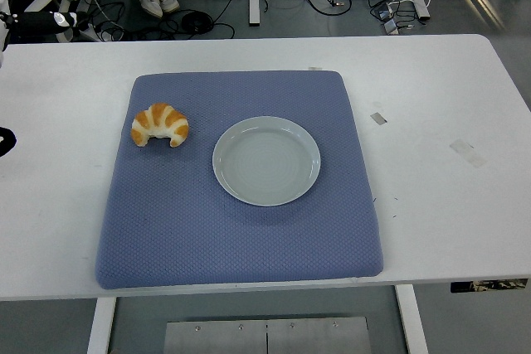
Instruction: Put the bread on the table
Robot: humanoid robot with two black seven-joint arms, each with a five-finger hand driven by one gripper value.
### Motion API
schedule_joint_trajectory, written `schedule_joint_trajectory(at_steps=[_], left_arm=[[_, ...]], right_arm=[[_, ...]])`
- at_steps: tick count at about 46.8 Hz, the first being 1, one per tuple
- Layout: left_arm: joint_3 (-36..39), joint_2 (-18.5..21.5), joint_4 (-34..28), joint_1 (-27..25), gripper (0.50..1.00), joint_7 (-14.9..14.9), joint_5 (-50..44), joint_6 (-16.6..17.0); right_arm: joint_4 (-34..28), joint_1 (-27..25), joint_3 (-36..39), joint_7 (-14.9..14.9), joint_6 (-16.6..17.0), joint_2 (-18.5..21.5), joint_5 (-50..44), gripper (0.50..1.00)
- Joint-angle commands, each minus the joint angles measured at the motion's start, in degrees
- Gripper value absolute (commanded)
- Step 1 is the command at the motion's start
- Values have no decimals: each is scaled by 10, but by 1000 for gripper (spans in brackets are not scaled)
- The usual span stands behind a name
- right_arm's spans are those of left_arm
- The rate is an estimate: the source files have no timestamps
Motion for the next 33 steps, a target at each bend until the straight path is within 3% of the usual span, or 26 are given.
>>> schedule_joint_trajectory(at_steps=[1, 15, 21, 33], left_arm=[[-44, -4, 0, 23, 963, -6, -11, -2], [-93, -4, -1, 49, 965, -15, -79, -5], [-96, -5, -1, 49, 965, -36, -120, -5], [-96, -6, 0, 52, 965, -42, -123, -5]], right_arm=[[0, 0, 0, 0, 0, 0, 0, 1000], [0, 0, 0, 0, 0, 0, 0, 1000], [4, 5, 2, 0, 0, 0, 0, 1000], [0, 3, 3, 0, 0, 0, 0, 1000]])
